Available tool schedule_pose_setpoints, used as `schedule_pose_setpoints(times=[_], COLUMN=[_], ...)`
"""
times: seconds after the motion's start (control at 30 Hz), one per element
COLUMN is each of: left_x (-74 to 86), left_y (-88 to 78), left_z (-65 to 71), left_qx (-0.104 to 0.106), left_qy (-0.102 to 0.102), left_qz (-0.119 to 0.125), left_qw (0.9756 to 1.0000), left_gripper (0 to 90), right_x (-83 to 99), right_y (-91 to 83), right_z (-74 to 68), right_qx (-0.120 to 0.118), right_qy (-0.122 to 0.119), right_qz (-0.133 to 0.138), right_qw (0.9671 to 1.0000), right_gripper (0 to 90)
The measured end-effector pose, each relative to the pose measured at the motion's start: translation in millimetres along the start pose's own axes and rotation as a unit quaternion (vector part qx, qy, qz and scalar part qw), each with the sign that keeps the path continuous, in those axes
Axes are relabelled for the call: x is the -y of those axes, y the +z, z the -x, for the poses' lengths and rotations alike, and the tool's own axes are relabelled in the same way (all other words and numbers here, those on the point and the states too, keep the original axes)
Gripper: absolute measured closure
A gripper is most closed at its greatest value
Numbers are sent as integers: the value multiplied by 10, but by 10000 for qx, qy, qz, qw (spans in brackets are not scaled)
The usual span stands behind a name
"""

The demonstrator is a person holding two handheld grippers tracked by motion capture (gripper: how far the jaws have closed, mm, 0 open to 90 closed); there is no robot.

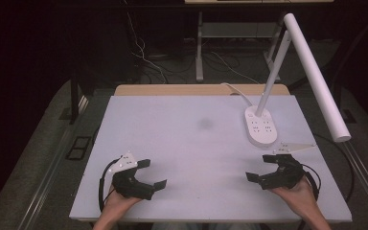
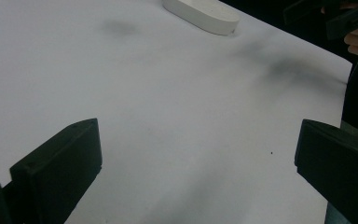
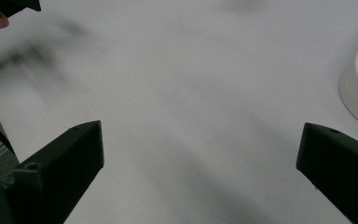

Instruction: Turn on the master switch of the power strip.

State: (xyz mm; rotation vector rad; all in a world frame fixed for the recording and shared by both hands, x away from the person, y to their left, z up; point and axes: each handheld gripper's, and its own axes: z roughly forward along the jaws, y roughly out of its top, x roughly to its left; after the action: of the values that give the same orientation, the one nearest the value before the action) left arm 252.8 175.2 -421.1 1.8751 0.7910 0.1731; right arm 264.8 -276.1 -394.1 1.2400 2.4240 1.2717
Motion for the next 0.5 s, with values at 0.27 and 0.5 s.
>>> schedule_pose_setpoints(times=[0.27, 0.5], left_x=[-1, 2], left_y=[-3, -1], left_z=[0, -5], left_qx=[5, 6], left_qy=[16, -3], left_qz=[-3, 7], left_qw=[10000, 10000], left_gripper=[0, 0], right_x=[-138, -242], right_y=[27, 49], right_z=[2, 54], right_qx=[51, 146], right_qy=[-91, -84], right_qz=[-59, -117], right_qw=[9999, 9998], right_gripper=[2, 2])
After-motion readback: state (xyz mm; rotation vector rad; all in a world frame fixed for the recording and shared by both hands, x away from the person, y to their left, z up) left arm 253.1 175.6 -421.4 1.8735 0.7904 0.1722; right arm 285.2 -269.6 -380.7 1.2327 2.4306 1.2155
